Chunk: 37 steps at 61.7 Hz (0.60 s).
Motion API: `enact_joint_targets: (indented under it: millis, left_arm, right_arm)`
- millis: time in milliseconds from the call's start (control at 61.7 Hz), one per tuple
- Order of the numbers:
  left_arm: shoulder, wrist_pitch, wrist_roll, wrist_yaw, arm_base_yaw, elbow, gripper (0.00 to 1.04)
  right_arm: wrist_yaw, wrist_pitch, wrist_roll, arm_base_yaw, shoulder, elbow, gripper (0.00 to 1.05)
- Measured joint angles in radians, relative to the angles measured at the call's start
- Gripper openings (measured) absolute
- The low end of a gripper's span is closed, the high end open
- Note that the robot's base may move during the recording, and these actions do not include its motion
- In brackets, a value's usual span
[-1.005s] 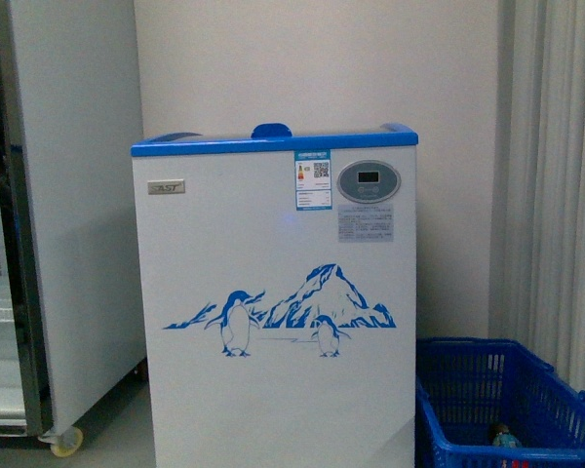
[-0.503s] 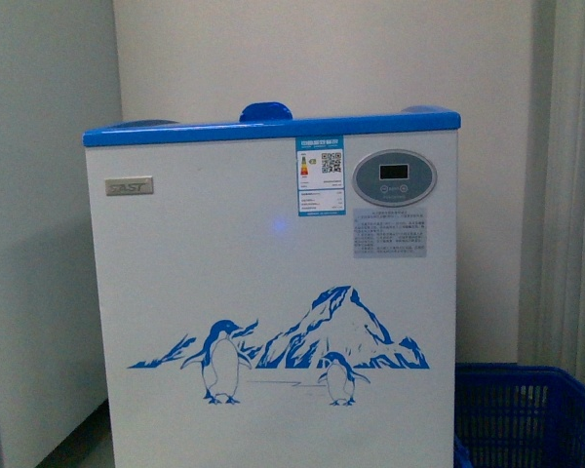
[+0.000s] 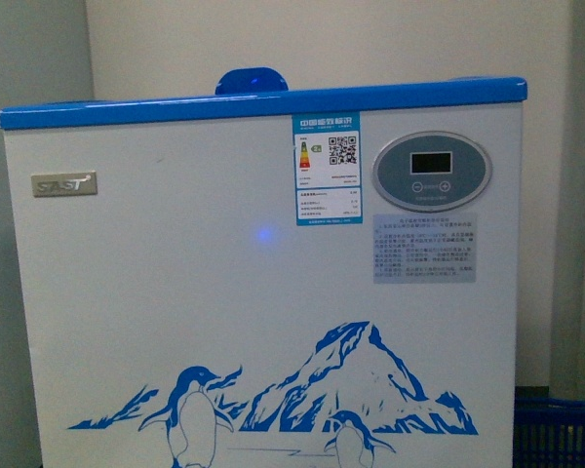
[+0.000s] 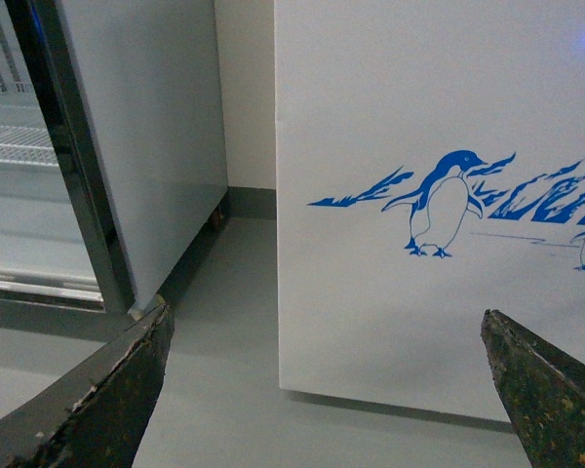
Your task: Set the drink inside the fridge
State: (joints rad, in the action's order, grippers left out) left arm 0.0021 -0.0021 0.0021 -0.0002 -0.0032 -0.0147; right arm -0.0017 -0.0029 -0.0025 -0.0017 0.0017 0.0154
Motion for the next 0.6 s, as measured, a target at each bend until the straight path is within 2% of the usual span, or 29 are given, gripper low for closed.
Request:
enact_joint_targets:
  millis: [600]
  left_arm:
    - [0.000,0.000,0.000,0.000,0.000,0.000,0.97]
  right_arm:
    - [0.001,0.000,0.000,0.000,0.001,0.000,0.97]
